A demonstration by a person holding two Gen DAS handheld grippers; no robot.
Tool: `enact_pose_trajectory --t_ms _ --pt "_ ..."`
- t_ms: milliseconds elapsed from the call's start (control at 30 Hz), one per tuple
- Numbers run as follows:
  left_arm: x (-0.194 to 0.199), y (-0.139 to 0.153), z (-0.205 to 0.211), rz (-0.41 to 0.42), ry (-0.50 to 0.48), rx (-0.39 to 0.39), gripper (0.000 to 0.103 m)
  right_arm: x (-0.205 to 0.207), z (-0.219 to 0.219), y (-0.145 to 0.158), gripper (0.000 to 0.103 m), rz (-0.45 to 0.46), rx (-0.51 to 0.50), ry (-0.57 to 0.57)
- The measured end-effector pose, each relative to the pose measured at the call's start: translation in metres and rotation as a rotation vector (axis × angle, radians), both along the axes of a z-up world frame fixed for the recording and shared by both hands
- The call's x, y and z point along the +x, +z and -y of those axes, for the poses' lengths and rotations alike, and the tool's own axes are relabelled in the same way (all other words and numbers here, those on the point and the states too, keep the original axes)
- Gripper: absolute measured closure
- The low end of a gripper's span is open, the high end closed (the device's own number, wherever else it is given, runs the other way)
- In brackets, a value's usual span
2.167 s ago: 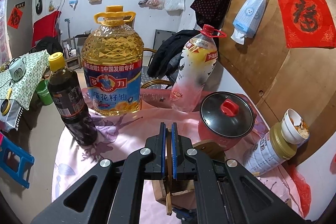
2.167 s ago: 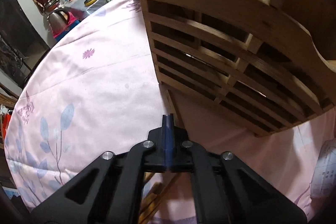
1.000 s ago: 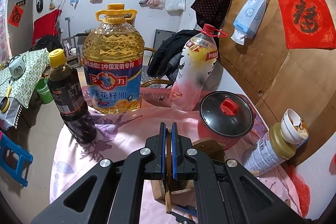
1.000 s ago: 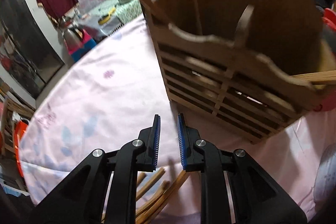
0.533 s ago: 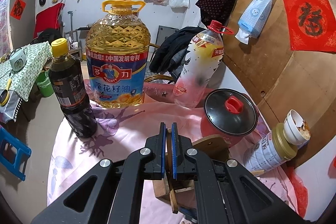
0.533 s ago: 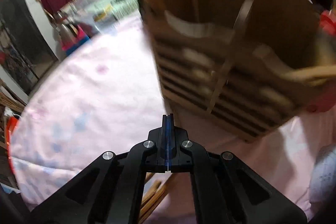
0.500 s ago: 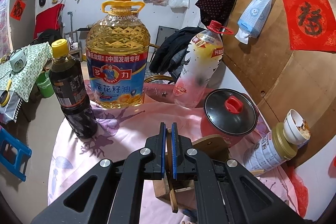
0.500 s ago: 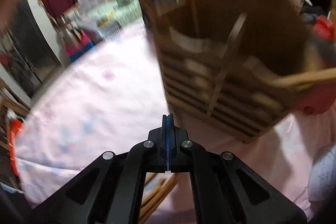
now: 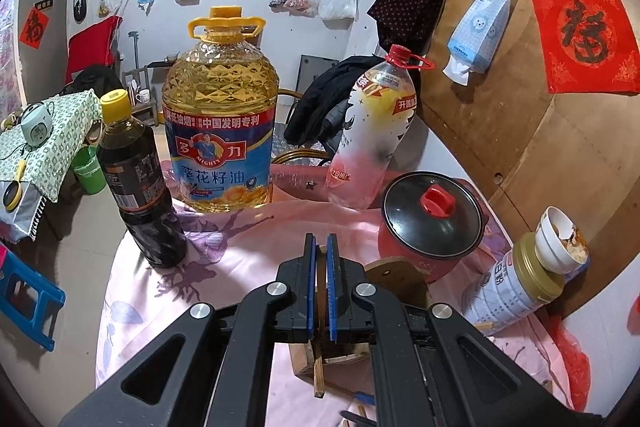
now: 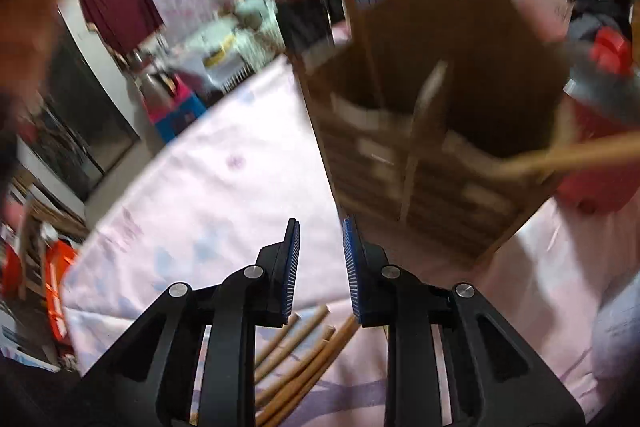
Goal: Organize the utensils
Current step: 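Lower the left tool's chopstick into the holder while the right tool inserts its chopstick, then open the left tool over the holder while the right tool releases its chopstick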
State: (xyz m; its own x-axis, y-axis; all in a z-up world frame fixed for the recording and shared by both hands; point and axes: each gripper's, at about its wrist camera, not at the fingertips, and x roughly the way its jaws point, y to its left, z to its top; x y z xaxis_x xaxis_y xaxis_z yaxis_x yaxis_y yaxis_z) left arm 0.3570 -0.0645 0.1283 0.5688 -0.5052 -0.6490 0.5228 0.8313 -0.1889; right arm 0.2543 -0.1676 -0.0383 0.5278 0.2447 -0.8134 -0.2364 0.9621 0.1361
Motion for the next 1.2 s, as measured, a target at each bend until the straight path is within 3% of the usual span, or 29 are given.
enact_pose_trajectory --t_ms 300,433,567,667,833,1067,1200 --pt "0.011 -0.014 -0.001 -0.025 -0.005 -0.009 0.097 0.024 -0.011 -0.044 0.079 -0.071 -0.1 -0.011" --pt "0.017 -0.022 -0.002 -0.044 0.002 -0.011 0.097 0.024 -0.018 -0.044 0.097 -0.057 -0.115 0.018" --pt "0.019 -0.023 -0.004 -0.047 0.008 -0.01 0.097 0.009 -0.019 -0.021 0.097 -0.002 -0.081 0.025" --pt "0.017 -0.022 -0.005 -0.046 0.012 -0.009 0.097 -0.009 -0.01 0.009 0.097 0.08 -0.022 0.015" --pt "0.012 -0.017 -0.003 -0.037 0.011 -0.008 0.097 -0.045 0.009 0.082 0.097 0.295 0.066 -0.051" --pt "0.003 -0.005 0.004 -0.01 0.004 -0.002 0.097 -0.072 0.07 0.186 0.097 0.669 0.198 -0.278" --pt "0.0 -0.003 0.007 -0.007 0.0 0.001 0.097 -0.064 0.084 0.204 0.097 0.845 0.213 -0.411"
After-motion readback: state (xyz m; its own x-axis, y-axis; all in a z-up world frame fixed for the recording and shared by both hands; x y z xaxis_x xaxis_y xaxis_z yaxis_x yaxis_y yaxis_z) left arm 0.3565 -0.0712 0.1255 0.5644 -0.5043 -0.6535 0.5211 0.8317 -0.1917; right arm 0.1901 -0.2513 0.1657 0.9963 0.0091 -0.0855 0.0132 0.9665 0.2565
